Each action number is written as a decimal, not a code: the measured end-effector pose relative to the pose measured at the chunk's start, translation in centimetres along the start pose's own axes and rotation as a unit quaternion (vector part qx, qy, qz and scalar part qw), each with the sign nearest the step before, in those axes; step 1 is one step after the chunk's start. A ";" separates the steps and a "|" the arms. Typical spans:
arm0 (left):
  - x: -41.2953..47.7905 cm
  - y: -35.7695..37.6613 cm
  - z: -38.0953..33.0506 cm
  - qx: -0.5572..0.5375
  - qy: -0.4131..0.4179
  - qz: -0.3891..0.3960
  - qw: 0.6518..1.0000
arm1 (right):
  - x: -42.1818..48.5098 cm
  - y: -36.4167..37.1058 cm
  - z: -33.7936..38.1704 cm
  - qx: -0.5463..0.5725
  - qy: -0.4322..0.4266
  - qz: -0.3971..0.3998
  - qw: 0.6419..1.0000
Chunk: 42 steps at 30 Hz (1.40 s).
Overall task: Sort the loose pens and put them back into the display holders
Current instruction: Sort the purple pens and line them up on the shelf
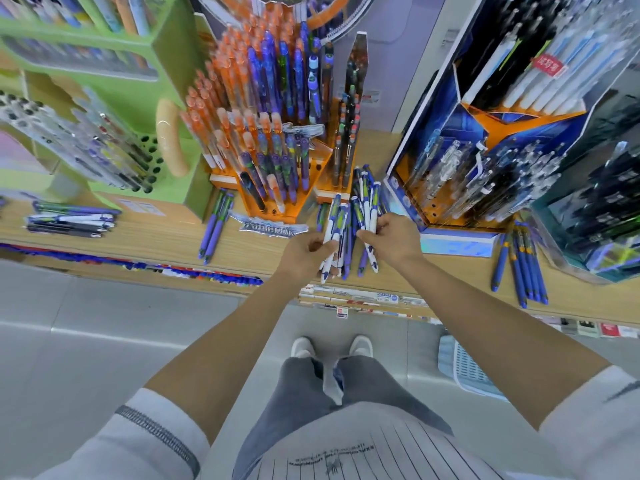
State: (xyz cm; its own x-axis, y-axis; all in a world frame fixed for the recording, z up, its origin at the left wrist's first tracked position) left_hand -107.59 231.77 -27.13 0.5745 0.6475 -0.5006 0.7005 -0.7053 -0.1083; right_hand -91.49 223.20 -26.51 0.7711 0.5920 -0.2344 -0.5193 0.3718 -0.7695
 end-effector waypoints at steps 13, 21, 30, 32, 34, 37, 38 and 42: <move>0.0 -0.7 0.1 0.042 0.041 -0.015 0.998 | -3.5 -1.2 -0.8 0.268 0.056 0.061 0.960; -2.9 1.0 -0.7 0.095 0.114 -0.070 0.986 | -7.2 -4.1 -3.0 0.338 0.014 0.062 0.939; -9.6 13.4 0.2 0.083 0.165 -0.065 0.981 | -12.9 -10.6 -13.6 0.343 0.031 0.038 0.938; -10.7 17.2 0.6 0.084 0.168 -0.053 0.981 | -14.4 -12.5 -17.0 0.332 0.035 0.032 0.942; -11.8 21.5 1.1 0.084 0.164 -0.036 0.982 | -16.0 -14.8 -20.8 0.329 0.046 0.020 0.943; -13.0 27.8 1.0 0.084 0.161 -0.006 0.983 | -17.5 -18.1 -26.1 0.342 0.072 -0.014 0.937; -13.3 29.7 0.8 0.090 0.164 0.005 0.982 | -17.8 -19.2 -27.7 0.344 0.081 -0.029 0.935; -13.5 36.0 -0.5 0.110 0.159 0.047 0.980 | -18.1 -22.8 -32.9 0.347 0.105 -0.091 0.927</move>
State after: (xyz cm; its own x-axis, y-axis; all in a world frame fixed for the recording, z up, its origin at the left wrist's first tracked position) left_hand -89.91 197.80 -23.82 0.7600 0.6087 -0.2278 0.5495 -0.7890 -0.2750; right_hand -81.48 180.44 -24.23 0.8861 0.3490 -0.3050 -0.4294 0.8660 -0.2564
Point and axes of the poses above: each hand's wrist, its own x-axis towards the middle knuckle, its own y-axis out of the palm, z = x × y, the point moved 5 cm from there along x, towards the middle knuckle, and after that the axes turned 6 degrees about -z, right-handed, at the moved point
